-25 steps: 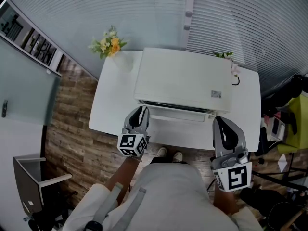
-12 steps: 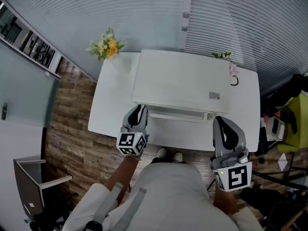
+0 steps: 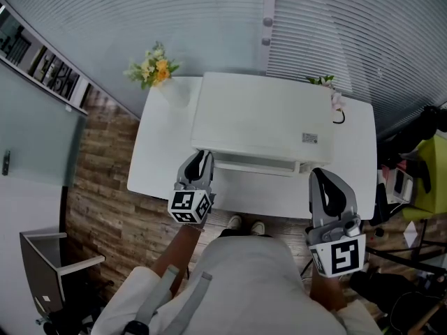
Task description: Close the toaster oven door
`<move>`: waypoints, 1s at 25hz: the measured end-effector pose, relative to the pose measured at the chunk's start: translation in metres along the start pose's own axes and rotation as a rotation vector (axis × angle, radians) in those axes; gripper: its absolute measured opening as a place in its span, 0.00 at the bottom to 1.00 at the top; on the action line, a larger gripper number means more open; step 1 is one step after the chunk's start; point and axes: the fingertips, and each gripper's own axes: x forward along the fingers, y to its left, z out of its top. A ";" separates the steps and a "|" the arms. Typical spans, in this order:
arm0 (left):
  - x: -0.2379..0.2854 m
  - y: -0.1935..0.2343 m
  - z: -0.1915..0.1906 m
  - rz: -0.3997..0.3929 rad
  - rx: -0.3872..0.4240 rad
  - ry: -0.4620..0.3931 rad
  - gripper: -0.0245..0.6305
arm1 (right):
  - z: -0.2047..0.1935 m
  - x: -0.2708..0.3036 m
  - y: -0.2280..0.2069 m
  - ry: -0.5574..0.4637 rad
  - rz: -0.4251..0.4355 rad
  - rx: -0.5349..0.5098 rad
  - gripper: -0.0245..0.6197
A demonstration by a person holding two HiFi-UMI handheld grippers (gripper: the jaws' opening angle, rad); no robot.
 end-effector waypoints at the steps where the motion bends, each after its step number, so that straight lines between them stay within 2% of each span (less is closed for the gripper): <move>1: 0.000 0.000 0.000 -0.001 -0.003 0.002 0.18 | 0.000 0.000 0.000 0.000 -0.001 0.000 0.05; 9: -0.008 -0.001 0.010 -0.004 0.028 -0.004 0.15 | 0.001 -0.005 0.001 0.001 -0.010 -0.001 0.05; 17: -0.029 -0.013 0.040 -0.020 0.059 -0.050 0.14 | 0.003 -0.010 0.004 -0.002 -0.013 -0.007 0.05; 25: -0.051 -0.036 0.077 -0.074 0.068 -0.114 0.12 | 0.006 -0.018 0.012 -0.002 -0.012 -0.015 0.05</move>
